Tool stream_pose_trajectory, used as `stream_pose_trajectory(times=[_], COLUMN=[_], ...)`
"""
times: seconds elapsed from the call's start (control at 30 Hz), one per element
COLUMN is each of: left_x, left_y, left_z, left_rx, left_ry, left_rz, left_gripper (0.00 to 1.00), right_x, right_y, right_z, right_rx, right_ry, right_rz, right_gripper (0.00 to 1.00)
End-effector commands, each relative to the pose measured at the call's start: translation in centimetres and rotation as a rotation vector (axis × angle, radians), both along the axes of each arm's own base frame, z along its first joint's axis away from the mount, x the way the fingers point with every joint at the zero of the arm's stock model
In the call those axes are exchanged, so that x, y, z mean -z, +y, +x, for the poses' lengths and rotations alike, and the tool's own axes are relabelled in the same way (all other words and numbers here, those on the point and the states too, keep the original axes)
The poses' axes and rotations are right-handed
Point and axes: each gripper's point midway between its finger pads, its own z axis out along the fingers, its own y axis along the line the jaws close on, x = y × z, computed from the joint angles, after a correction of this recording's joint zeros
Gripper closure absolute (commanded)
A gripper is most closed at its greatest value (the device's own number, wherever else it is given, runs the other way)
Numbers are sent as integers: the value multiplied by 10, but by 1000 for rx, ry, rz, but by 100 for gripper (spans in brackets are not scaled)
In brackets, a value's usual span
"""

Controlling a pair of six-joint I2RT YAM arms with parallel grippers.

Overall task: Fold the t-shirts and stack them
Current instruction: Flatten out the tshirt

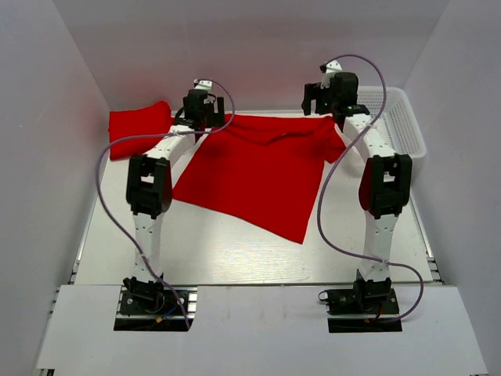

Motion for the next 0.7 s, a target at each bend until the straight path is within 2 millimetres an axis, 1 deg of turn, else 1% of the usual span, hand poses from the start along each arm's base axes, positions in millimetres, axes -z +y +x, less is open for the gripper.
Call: stream_pose_trajectory(times=[0.0,0.03,0.07,0.1,0.13,0.17,0.2,0.23,0.27,0.3,0.33,0.37,0.4,0.43,0.47,0.53,0.57,0.6,0.63,0.67], left_x=[-38,-44,-37,-14,-4,4,16,28,32,42,50,57,62,61,66,73,80,87,96,97], left_y=[-37,-40,-47,-50,-47,-49,-46,-48,-47,-43,-46,-44,-41,-41,-38,-35,-35,-29,-23,-21], left_z=[-62,-76,-89,-106,-118,-128,-140,-152,-158,-168,-175,-184,-186,-188,-192,-196,-197,-200,-201,-200], left_rx=[158,167,196,206,192,192,178,173,162,157,154,150,133,127,117,107,104,90,63,54], left_ry=[68,86,130,195,243,277,322,374,394,424,447,468,478,480,491,506,520,547,581,578], left_rz=[-145,-183,-229,-221,-225,-225,-228,-225,-232,-225,-229,-224,-224,-231,-222,-212,-208,-204,-207,-199], left_gripper=[0,0,0,0,0,0,0,0,0,0,0,0,0,0,0,0,0,0,0,0], right_x=[-24,-2,6,25,33,36,49,60,66,79,88,99,102,107,123,128,139,142,151,154], right_y=[19,26,28,30,31,35,36,38,40,39,37,37,33,32,30,31,28,28,25,25], right_z=[-42,-56,-63,-78,-85,-90,-98,-104,-110,-117,-124,-132,-134,-137,-151,-158,-170,-175,-185,-191], right_rx=[-51,-71,-69,-52,-60,-70,-67,-67,-64,-47,-34,-22,-1,17,26,30,39,44,47,43], right_ry=[77,150,184,249,278,291,329,359,380,412,442,471,478,493,533,547,585,599,629,638], right_rz=[114,122,127,152,156,160,160,158,151,143,139,126,117,125,119,126,123,123,116,108], right_gripper=[10,10,10,10,10,10,10,10,10,10,10,10,10,10,10,10,10,10,10,10])
